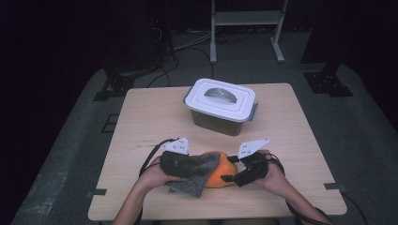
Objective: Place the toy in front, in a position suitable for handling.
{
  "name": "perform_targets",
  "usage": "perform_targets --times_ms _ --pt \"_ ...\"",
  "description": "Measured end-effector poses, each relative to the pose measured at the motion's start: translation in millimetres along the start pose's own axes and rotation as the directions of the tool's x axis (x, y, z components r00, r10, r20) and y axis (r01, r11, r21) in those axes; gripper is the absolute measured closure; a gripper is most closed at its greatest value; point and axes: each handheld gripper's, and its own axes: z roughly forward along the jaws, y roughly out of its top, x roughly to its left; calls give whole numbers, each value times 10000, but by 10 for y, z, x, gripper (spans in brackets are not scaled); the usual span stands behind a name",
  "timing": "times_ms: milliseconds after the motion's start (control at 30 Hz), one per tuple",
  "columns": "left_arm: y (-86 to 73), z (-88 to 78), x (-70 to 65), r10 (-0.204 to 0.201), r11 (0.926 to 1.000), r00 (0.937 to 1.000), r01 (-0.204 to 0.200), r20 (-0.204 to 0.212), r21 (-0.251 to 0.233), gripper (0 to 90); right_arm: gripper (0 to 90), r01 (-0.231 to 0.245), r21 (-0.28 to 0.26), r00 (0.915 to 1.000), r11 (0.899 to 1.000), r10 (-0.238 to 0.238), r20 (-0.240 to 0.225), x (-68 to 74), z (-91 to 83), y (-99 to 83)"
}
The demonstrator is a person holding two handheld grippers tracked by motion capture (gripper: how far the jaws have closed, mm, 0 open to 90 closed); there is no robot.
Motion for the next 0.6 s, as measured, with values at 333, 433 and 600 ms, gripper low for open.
perform_targets --times_ms 333,433,600 --pt "-207 -128 104 -332 9987 9981 352 -528 378 709 318 394 76 9992 9992 -395 73 70 -13 -48" --pt "-315 -205 144 -661 9964 9956 694 -664 478 707 327 480 54 9988 9988 -480 -40 97 -15 -59" --pt "-347 -189 146 -742 9957 9964 763 -399 530 704 311 473 22 9989 9989 -473 -67 108 -51 -24"
